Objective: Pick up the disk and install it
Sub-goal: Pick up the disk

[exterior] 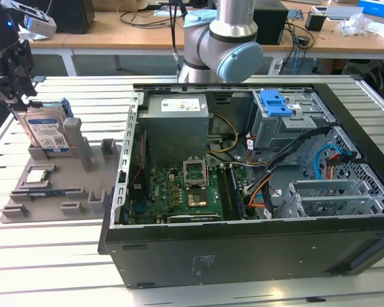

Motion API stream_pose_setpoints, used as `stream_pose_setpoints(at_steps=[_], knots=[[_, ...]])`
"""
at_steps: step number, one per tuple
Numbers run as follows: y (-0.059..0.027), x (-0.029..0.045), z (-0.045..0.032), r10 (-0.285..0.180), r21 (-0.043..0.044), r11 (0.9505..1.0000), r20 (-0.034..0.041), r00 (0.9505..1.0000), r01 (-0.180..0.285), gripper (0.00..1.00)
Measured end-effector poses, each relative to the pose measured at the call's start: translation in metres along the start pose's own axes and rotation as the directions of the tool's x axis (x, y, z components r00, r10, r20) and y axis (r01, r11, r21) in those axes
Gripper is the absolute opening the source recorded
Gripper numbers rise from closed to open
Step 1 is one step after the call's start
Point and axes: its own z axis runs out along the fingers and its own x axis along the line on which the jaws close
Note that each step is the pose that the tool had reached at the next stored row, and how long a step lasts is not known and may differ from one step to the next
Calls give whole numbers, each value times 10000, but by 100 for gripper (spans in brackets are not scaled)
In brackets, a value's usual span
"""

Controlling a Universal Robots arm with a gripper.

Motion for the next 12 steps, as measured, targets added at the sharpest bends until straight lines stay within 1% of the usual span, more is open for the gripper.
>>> stream_pose_setpoints(at_steps=[1, 5, 7, 8, 9, 12], knots=[[2, -6, 37, -10, -2, 10000, -1, 10000, 10, 54], [16, -5, 117, -68, -4, 10000, -3, 10000, 68, 54], [19, -5, 163, -116, -4, 9999, -4, 9999, 116, 54], [20, -7, 198, -124, -4, 9999, -4, 9999, 124, 54], [19, -8, 215, -125, -4, 9999, -4, 9999, 125, 54], [21, -16, 319, -129, -5, 9999, -5, 9999, 129, 54]])
